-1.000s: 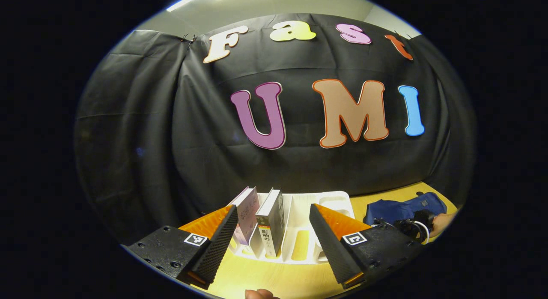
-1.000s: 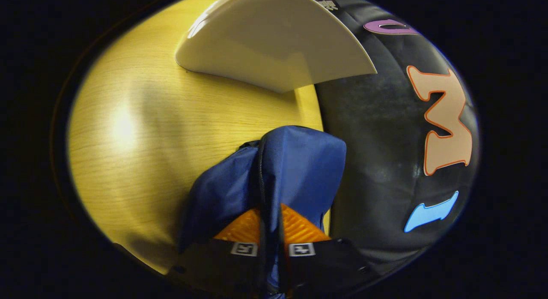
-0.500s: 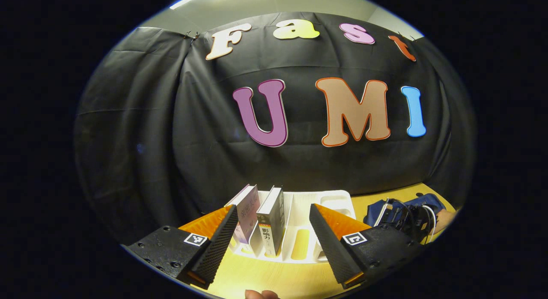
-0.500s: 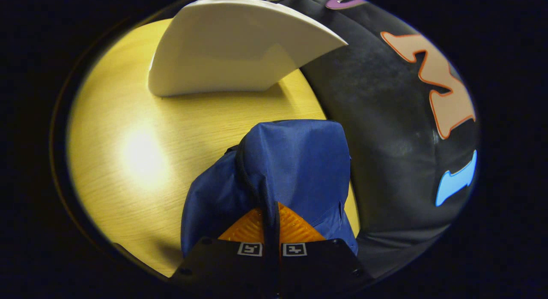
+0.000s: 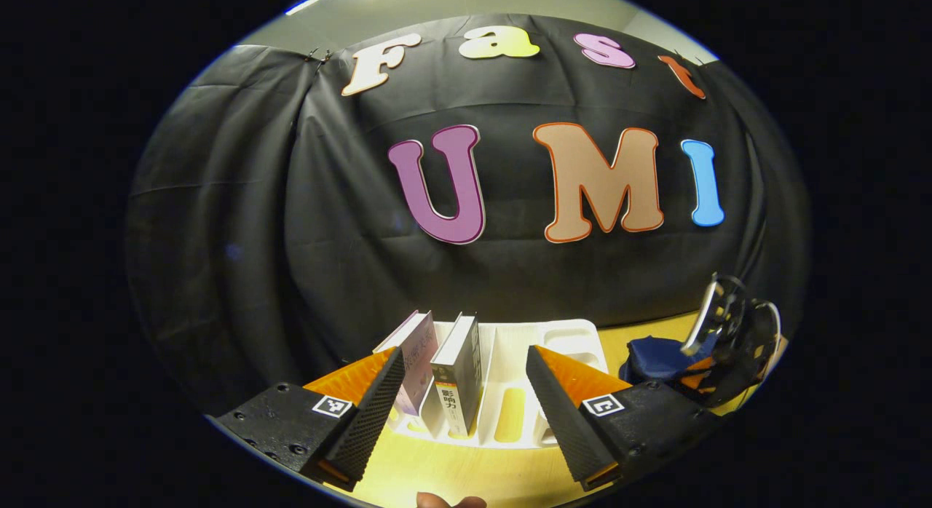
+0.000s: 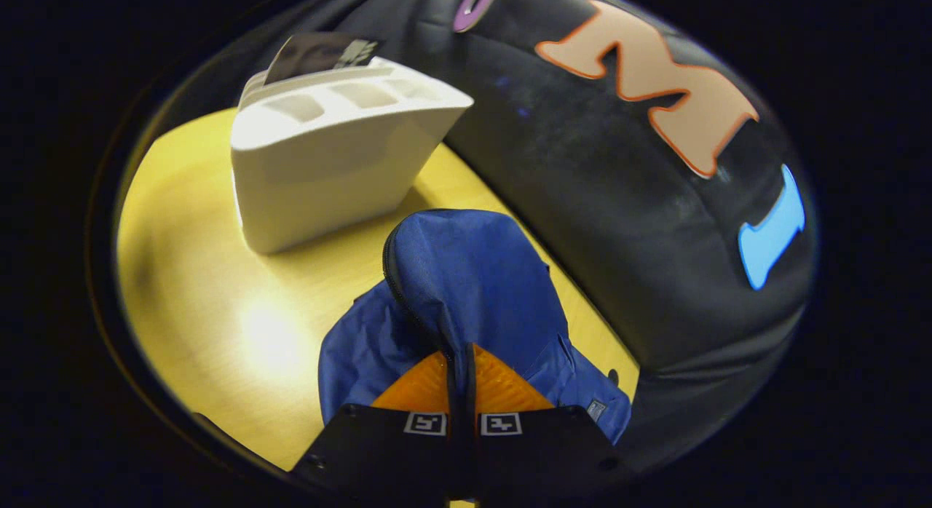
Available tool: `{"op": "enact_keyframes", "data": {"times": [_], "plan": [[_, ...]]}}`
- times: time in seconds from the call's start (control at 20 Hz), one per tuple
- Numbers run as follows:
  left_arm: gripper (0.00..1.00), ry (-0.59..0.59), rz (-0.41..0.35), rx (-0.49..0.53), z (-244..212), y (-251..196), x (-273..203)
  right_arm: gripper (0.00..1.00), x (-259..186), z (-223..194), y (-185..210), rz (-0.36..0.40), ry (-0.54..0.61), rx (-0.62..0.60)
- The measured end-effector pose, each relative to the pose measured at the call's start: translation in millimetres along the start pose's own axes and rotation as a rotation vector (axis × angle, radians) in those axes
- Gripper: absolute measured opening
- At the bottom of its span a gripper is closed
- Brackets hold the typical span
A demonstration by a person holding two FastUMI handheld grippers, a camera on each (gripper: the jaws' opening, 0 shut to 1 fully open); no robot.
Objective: Open the schoolbag, grab two books from the bookshelf and put them into the schoolbag.
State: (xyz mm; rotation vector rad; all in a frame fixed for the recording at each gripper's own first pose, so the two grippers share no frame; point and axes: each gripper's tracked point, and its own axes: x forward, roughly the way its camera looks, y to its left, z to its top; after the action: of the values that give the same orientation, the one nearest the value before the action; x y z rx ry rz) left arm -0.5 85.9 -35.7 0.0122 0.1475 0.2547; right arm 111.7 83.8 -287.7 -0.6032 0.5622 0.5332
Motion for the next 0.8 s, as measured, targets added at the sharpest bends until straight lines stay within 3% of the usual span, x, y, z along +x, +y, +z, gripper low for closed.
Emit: {"op": "enact_keyframes", "data": {"times": [0.2,0.3,0.4,0.65,0.8], "plan": [[0.98,-0.016,0.003,0.024,6.6,5.3,12.5,0.04,-18.8,14.4,-30.7,0.007,-0.073,0.276],[0.98,-0.022,0.000,0.029,11.6,6.9,21.1,0.01,-24.0,13.2,-47.0,0.012,-0.101,0.429],[0.98,-0.024,-0.007,0.030,15.3,8.8,28.0,0.06,-32.9,12.7,-62.6,0.013,-0.126,0.574],[0.98,-0.020,-0.034,0.034,18.1,7.6,46.1,0.01,-48.0,5.0,-90.1,0.015,-0.182,0.870],[0.98,0.002,-0.058,0.026,16.1,5.8,60.4,0.03,-54.0,-0.2,-101.5,0.026,-0.205,1.101]]}}
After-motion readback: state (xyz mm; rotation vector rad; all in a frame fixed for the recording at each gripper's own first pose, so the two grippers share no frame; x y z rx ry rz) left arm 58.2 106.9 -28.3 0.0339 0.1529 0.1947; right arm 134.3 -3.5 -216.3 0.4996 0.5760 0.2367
